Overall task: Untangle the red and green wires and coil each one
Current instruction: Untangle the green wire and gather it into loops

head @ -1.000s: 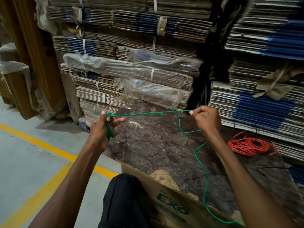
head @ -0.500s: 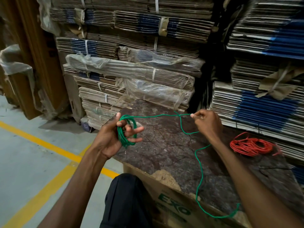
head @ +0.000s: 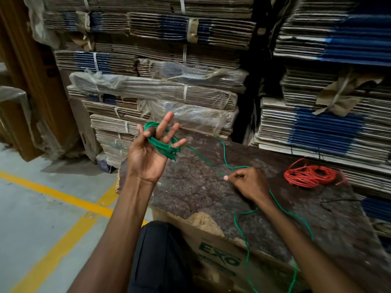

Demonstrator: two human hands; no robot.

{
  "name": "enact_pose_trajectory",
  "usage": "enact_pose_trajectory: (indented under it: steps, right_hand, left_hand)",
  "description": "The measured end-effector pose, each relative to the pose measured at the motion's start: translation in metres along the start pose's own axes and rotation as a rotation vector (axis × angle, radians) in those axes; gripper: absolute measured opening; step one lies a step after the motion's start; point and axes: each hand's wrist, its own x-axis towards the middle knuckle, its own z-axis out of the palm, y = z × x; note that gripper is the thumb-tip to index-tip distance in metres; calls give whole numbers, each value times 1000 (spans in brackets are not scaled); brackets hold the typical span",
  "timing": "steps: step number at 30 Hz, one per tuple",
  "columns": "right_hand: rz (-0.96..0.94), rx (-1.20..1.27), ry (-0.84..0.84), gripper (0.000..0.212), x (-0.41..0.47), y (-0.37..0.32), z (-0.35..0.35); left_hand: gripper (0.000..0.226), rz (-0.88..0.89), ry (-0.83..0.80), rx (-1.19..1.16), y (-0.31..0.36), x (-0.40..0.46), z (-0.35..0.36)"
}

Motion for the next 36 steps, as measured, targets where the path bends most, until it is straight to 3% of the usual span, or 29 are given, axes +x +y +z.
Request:
enact_pose_trajectory:
  steps: [4, 9, 15, 17, 21, 25, 28, 32, 36]
  right_hand:
    - [-32, 110, -28, 22, -19, 13, 0]
    - [-53, 377, -63, 23, -45, 10, -12]
    - [-40, 477, -281, 20, -84, -9, -43]
    - [-56, 448, -409, 14, -99, -18, -54]
    - [-110, 439, -598, 8, -117, -40, -80]
    - [-213, 455, -500, 3, -114, -53, -112]
    - [-279, 454, -345, 10, -108, -57, -132]
    - [-292, 528, -88, 7, -84, -64, -136]
    - [-371, 460, 87, 13, -46, -72, -130]
  left_hand:
    - [37, 55, 84, 142, -3, 20, 4]
    - [60, 38, 243, 326, -17, 34, 10]
    - [37, 118, 277, 482, -26, 40, 3]
    - [39, 151, 244, 660, -28, 36, 0]
    - [40, 175, 33, 1348, -39, 22, -8]
    - [53, 168, -139, 1685, -44, 20, -16]
    - [65, 134, -171, 1822, -34, 19, -26]
    - [51, 54, -268, 1846, -30, 9, -28]
    - [58, -102, -285, 1688, -30, -10, -29]
